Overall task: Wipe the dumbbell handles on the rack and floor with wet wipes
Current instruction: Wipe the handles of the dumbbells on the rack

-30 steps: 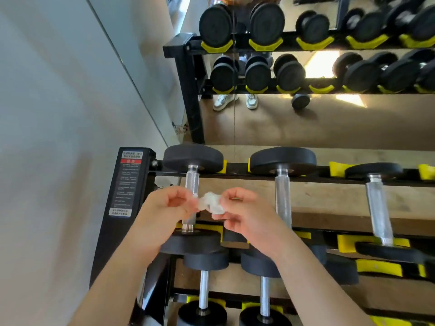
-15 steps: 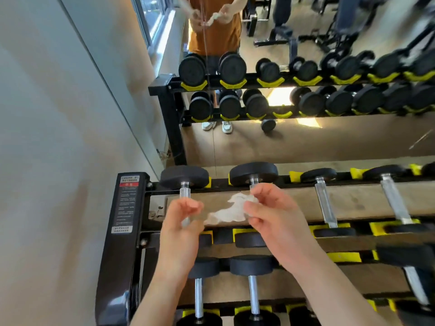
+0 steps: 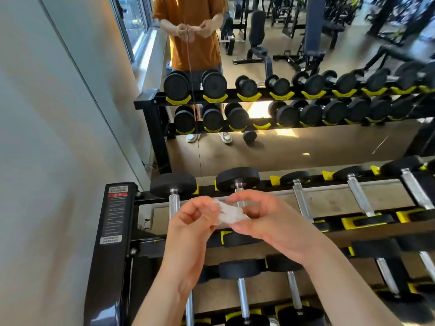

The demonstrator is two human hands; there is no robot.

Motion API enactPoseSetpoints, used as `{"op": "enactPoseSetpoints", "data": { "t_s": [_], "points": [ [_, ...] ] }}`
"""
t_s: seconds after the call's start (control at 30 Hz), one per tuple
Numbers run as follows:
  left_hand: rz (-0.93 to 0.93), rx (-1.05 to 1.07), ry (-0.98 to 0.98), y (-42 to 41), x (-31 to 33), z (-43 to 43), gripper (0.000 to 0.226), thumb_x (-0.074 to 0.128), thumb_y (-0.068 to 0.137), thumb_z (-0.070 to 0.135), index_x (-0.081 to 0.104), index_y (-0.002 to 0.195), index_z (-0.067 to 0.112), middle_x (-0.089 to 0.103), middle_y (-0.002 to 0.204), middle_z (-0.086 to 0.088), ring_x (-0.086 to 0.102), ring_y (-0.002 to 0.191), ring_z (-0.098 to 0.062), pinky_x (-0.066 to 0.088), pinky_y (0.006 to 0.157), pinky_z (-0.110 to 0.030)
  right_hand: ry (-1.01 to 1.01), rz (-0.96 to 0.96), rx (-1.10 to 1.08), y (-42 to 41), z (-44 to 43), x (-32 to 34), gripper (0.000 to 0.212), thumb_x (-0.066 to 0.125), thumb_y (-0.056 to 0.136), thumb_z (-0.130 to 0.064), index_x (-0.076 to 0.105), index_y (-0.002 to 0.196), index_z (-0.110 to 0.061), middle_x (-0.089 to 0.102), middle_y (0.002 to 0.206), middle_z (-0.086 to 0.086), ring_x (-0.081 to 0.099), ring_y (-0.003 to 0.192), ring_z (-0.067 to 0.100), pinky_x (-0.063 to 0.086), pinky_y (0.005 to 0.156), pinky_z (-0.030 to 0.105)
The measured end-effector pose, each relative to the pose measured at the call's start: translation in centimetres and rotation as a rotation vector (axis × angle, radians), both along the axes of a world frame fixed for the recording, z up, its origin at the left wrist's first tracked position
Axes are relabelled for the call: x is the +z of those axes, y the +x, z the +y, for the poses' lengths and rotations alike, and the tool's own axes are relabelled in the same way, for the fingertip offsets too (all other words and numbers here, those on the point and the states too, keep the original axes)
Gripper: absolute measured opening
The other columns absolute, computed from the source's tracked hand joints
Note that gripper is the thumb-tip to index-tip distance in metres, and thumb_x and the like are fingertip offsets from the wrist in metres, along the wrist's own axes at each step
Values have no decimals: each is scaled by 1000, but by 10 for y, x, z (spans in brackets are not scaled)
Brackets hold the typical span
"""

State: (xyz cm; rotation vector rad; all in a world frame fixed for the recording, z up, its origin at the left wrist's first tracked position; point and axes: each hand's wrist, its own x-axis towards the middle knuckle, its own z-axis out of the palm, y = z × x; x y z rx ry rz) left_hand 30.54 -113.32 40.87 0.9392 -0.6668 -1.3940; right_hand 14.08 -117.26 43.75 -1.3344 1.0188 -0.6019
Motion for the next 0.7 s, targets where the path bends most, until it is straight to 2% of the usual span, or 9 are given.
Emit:
{"op": "enactPoseSetpoints", "data": {
  "t_s": [0.07,0.13,0.23,0.33,0.4,0.47,0.57,0.63,0.7],
  "points": [
    [27,27,-24,-9,0,-4,8,67,81,9,67,87,4,64,89,-15,61,85,-23,52,79,-28,-25,-47,-101,-7,-8,-3,28,71,83,-6,71,99,-29,73,95,6,61,86,29,47,83,42],
    [22,46,-38,-22,-1,-8,9,72,77,2,70,78,11,64,82,-9,61,79,-16,51,73,-23,18,-197,-235,-15,-17,-12,22,68,85,-4,74,92,-24,71,97,11,54,88,34,43,80,43],
    [-97,21,-15,-51,-9,-15,16,66,68,0,68,74,15,59,77,-5,58,71,-12,47,64,-20,229,-452,-356,-27,-27,-24,17,59,89,1,70,94,-11,69,94,15,55,81,27,45,62,28],
    [-193,3,53,-84,-22,-22,21,69,65,4,61,80,16,59,79,-5,53,68,-13,42,59,-22,361,-551,-385,-47,-39,-35,15,55,89,5,63,94,-7,66,79,14,55,63,19,44,50,22],
    [-137,-39,141,-101,-26,-25,32,78,66,19,62,93,12,67,90,-11,61,77,-19,48,65,-28,308,-466,-377,-60,-44,-42,16,58,88,5,62,96,-7,66,78,11,57,63,22,46,54,27],
    [-147,-6,243,-123,-31,-35,38,81,75,25,63,104,8,71,93,-15,66,80,-23,53,71,-33,251,-342,-327,-79,-57,-50,20,64,85,2,65,99,-12,70,87,10,66,74,26,51,62,34],
    [-232,105,305,-150,-39,-48,22,71,83,10,66,104,11,73,87,-15,66,75,-23,54,69,-31,270,-246,-274,-100,-75,-64,27,70,82,-1,65,104,-16,70,94,12,70,84,28,56,66,36],
    [-207,196,300,-162,-43,-53,24,66,85,1,65,107,9,72,86,-14,67,74,-20,53,65,-25,272,-225,-217,-111,-83,-69,30,72,82,-3,64,108,-15,69,96,15,69,87,31,57,70,38],
    [-152,314,301,-168,-42,-57,27,63,86,-4,62,111,7,71,89,-18,68,79,-23,56,72,-30,231,-167,-145,-122,-91,-71,31,73,82,-8,65,109,-20,68,90,12,66,79,28,54,66,33]
  ]
}}
